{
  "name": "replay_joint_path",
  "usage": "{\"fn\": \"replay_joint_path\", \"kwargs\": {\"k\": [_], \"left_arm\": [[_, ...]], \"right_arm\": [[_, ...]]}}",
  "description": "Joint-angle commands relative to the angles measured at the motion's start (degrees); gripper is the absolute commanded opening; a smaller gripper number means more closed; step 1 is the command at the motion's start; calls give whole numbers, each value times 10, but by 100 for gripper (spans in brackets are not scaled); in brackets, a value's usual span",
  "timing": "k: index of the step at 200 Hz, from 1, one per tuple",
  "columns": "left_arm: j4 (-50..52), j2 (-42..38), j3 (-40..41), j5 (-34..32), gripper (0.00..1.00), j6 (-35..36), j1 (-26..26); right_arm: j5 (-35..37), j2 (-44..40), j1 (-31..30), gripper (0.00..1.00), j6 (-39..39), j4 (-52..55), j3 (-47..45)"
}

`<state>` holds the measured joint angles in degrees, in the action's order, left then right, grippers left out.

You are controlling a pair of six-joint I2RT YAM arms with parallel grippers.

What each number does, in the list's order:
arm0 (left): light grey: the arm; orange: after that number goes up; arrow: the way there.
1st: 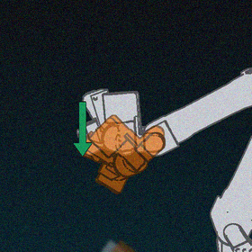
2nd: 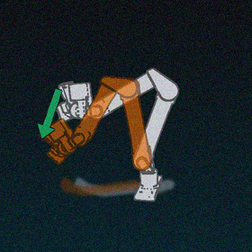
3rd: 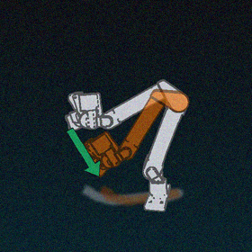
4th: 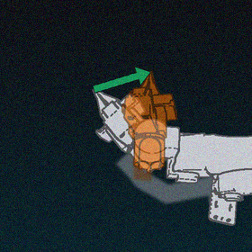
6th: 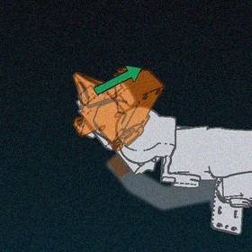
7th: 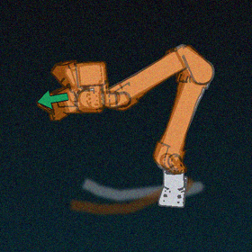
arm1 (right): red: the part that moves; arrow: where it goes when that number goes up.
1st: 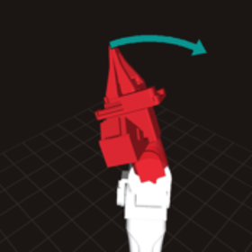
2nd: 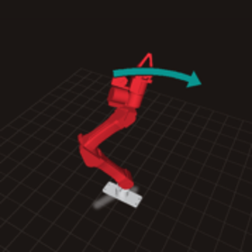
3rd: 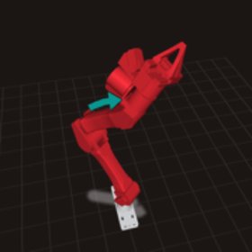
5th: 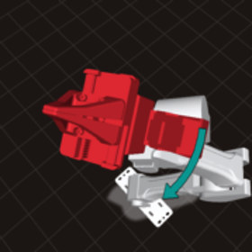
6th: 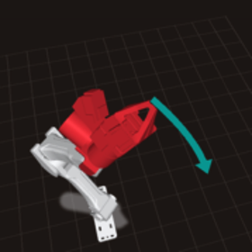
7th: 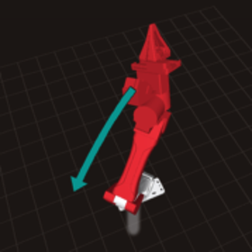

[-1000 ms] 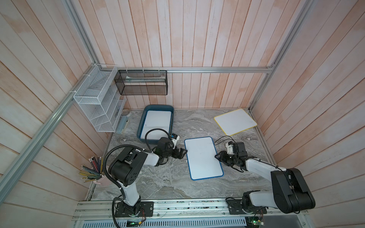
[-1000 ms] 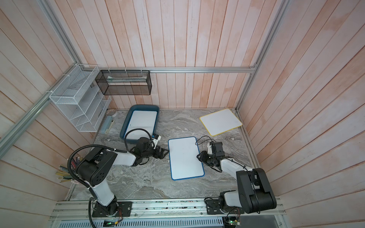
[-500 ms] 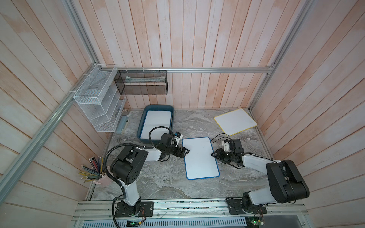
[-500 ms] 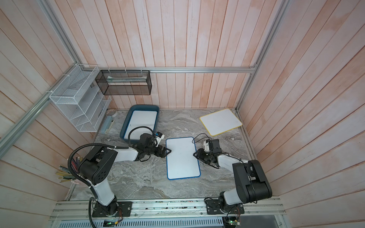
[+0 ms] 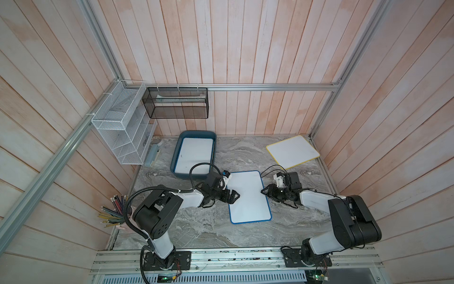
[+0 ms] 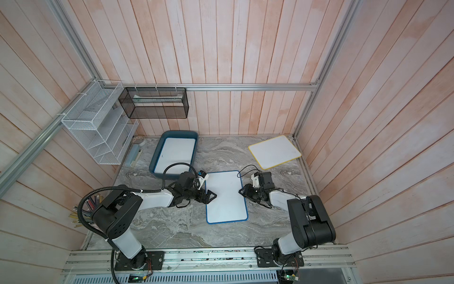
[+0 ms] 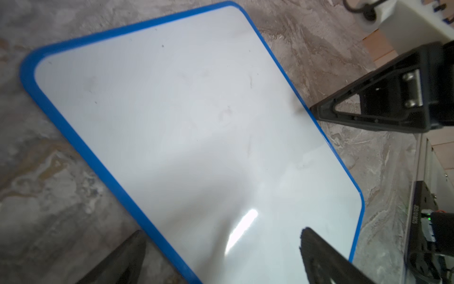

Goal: Put the whiteboard into the storage box
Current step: Move the whiteboard to the center of the board.

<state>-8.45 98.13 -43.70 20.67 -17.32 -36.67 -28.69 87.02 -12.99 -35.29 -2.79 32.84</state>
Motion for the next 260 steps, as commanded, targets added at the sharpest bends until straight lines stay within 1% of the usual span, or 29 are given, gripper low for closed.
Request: {"fn": "replay_joint_path", "kwargs": {"k": [1, 32, 42, 49, 64, 71, 82, 95, 133, 153, 190, 221, 260], "left_arm": [[135, 3, 7, -66, 100, -84, -6], [165, -5, 4, -80, 100, -159, -8], [169, 8, -3, -52, 100, -169, -8], [173, 23, -13, -30, 94, -176, -10], [169, 48, -24, 12, 89, -202, -17], [166, 55, -27, 20, 89, -210, -26], [171, 61, -37, 13, 89, -216, -42], [176, 69, -49, 7, 89, -217, -53], [183, 112, -93, 1, 89, -202, -53], [188, 132, -124, 0, 89, -195, -53], [197, 157, -166, 3, 89, -186, -53], [196, 161, -174, 6, 89, -183, -52], [194, 161, -175, 6, 89, -184, -51]], "right_arm": [[28, 39, -6, 45, 14, 76, -22], [27, 37, -6, 45, 18, 74, -25], [26, 37, -6, 45, 17, 70, -28], [24, 38, -7, 45, 16, 67, -29], [16, 41, -9, 45, 15, 62, -30], [12, 44, -12, 45, 14, 60, -30], [4, 46, -17, 45, 13, 57, -29], [-5, 47, -24, 45, 9, 42, -34], [-67, 48, -24, 45, -15, -29, -50], [-88, 37, -24, 45, -24, -43, -43], [-106, 2, -18, 45, -48, -52, -20], [-113, -28, -10, 45, -70, -65, -8], [-144, -47, 10, 45, -105, -112, -9]]}}
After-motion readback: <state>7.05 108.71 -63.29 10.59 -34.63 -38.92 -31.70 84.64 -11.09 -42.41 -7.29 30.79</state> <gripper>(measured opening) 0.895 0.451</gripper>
